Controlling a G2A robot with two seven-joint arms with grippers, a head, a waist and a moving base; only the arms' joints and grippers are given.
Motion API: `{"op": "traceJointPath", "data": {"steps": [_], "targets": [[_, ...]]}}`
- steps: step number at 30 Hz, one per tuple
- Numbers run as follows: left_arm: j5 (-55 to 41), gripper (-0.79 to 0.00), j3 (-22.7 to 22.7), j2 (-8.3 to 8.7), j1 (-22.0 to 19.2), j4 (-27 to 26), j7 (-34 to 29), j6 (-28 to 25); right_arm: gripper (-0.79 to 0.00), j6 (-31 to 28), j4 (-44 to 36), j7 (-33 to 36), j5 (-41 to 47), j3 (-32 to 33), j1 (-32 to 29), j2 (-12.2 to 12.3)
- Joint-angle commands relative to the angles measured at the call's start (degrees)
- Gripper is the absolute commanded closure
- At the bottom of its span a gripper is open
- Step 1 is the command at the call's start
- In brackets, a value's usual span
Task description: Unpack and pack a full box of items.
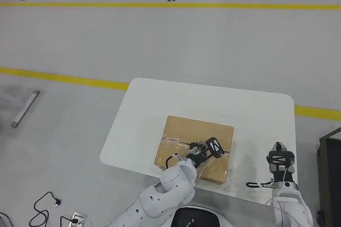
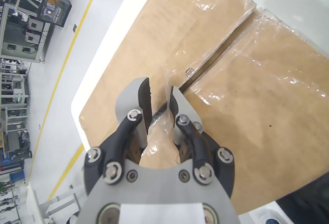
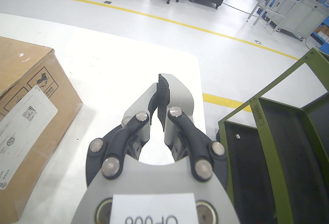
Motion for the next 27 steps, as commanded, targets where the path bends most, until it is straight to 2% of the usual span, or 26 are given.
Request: {"op": "traceJointPath", "data": {"steps": [1, 15, 27], "targets": [[0.4, 0.0, -0.5, 0.03, 0.4, -0.6, 0.1, 0.2, 0.0, 0.0, 0.0, 0.0, 0.0, 0.0, 0.0, 0.0], [5.2, 0.0, -6.4, 1.1, 4.7, -7.2, 0.8, 0.9, 0.0, -0.4, 0.0, -0.3, -0.2, -0.3, 0.1, -0.2], [10.5, 0.0, -15.7, 2.97, 9.7, -15.4, -0.1, -0.4, 0.0, -1.1, 0.4, -0.1, -0.7, -0.4, 0.3, -0.3]]}}
